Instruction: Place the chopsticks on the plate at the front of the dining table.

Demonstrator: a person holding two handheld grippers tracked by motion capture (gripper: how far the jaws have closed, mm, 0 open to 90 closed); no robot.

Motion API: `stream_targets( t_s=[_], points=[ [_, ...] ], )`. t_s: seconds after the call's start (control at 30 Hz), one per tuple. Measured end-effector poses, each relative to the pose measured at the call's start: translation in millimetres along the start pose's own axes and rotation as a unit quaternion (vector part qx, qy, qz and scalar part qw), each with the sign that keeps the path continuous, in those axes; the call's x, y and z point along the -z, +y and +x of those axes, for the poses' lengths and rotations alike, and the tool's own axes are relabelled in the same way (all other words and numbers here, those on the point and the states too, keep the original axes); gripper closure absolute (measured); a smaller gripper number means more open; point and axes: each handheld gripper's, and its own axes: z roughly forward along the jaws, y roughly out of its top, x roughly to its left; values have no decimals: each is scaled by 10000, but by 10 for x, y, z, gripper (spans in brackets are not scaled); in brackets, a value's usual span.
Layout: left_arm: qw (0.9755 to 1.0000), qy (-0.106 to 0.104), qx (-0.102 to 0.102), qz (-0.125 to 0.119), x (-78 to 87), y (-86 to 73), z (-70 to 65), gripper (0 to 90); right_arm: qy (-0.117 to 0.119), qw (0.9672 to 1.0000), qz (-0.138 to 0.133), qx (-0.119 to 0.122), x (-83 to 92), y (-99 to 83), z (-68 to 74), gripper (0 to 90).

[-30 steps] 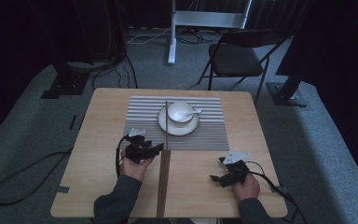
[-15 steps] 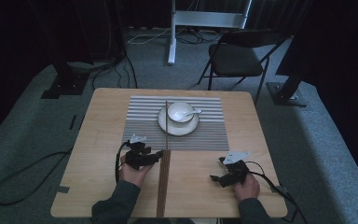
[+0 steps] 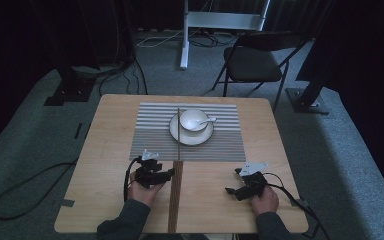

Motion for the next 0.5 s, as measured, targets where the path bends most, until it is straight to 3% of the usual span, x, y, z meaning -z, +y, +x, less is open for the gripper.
stream_targets(
  t_s=[0.5],
  points=[
    [9996, 57, -161, 206, -61, -191, -49, 391, 17, 10000, 3, 16, 1, -1, -4, 113]
  ],
)
